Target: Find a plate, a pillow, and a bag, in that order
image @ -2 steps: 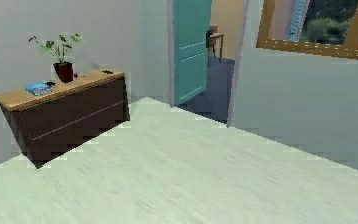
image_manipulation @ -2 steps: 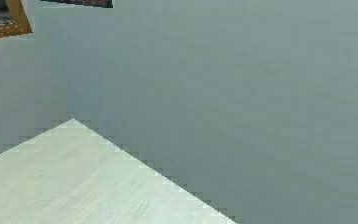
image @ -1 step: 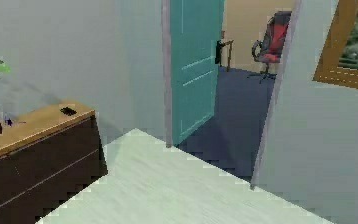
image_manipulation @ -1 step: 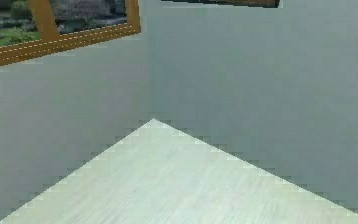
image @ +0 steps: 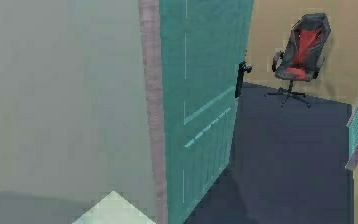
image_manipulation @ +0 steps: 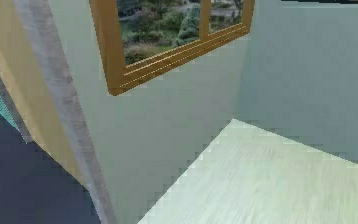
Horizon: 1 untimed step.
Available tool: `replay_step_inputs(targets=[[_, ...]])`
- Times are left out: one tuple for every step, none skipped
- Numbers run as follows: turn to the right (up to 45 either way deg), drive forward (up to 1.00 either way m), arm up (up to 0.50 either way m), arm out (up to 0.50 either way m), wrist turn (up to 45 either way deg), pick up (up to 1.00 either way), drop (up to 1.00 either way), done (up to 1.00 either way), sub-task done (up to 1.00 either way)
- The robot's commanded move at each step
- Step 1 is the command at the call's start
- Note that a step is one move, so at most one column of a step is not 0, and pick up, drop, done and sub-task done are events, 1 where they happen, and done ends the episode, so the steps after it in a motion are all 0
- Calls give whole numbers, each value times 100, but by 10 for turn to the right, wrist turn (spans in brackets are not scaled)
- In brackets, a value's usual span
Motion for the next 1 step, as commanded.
replay_step_inputs(targets=[[0,20,0,0,0,0,0,0,0]])
